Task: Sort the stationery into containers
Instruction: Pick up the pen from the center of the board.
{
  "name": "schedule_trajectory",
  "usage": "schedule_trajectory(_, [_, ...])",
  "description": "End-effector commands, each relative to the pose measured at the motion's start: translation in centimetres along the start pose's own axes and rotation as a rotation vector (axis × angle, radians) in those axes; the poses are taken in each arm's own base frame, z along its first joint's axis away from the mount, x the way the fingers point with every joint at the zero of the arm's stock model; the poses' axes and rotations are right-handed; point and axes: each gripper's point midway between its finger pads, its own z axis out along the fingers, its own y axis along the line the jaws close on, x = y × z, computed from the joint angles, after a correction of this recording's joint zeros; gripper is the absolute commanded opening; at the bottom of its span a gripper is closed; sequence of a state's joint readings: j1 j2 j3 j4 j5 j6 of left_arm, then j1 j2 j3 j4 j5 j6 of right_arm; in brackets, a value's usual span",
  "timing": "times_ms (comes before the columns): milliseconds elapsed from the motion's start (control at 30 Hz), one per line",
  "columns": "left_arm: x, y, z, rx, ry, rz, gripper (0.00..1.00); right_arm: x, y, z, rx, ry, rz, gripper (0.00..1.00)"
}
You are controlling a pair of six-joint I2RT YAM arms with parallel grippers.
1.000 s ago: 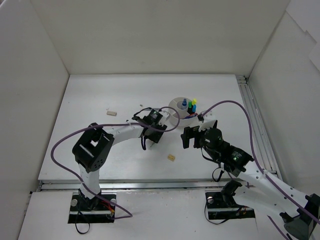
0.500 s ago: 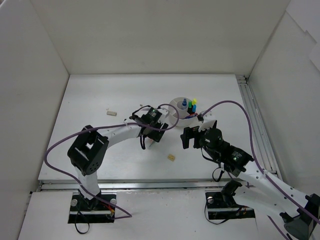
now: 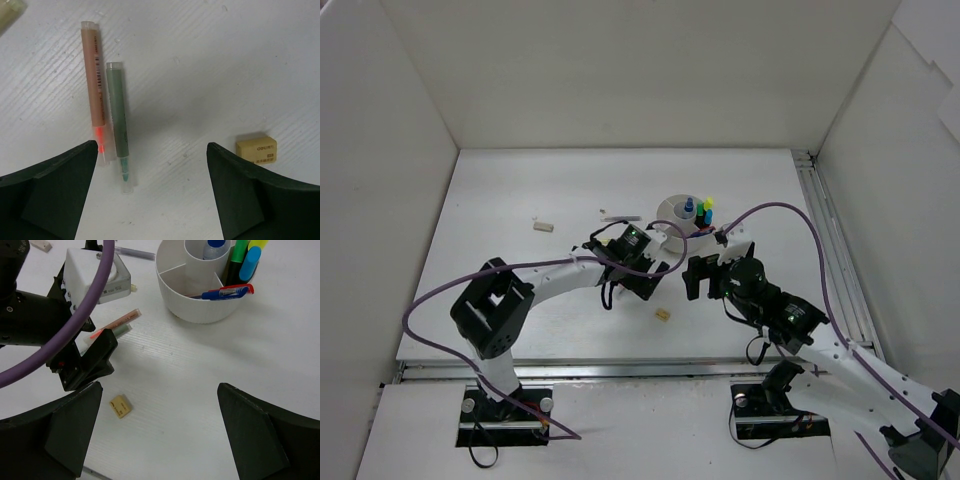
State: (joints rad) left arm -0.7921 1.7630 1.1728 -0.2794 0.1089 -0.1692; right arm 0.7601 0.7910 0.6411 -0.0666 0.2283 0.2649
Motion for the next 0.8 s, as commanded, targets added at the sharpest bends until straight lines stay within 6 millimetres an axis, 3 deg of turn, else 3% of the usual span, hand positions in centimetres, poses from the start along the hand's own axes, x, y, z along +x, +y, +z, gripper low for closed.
schedule_trajectory(0, [-1.8, -0.8, 0.3, 0.044, -0.057, -0.004, 0.85, -1.9, 0.0, -0.3, 0.006, -0.069, 0.031, 0.98])
schedule_trajectory(267, [-0.1, -0.6, 2.0, 0.033, 0.007, -0.017, 0.71, -1.7, -0.6, -0.7, 0.030, -0.075, 0.037, 0.98])
schedule_trajectory(433, [0.8, -1.0, 2.4, 0.053, 0.020, -0.038, 0.52, -1.8, -0.7, -0.9, 0.035, -0.076, 0.040, 0.98])
schedule_trajectory(467, [0.9, -1.0, 2.4, 0.056, 0.022, -0.039, 0.42, -1.8, -0.8, -0.8, 0.038, -0.077, 0.041, 0.98])
schedule_trajectory(533, [1.0, -0.9, 2.3, 0.048, 0.024, -0.041, 0.31, -1.7, -0.7, -0.7, 0.038, -0.073, 0.039, 0.98])
schedule_trajectory(667, [0.0, -0.8, 1.4, 0.039, -0.006, -0.041, 0.12, -1.6, -0.7, -0.7, 0.033, -0.068, 0.029, 0.98])
schedule_trajectory(767, [-1.4, -0.9, 0.2, 0.038, -0.044, -0.056, 0.04, -1.6, -0.6, -0.9, 0.024, -0.065, 0.013, 0.98])
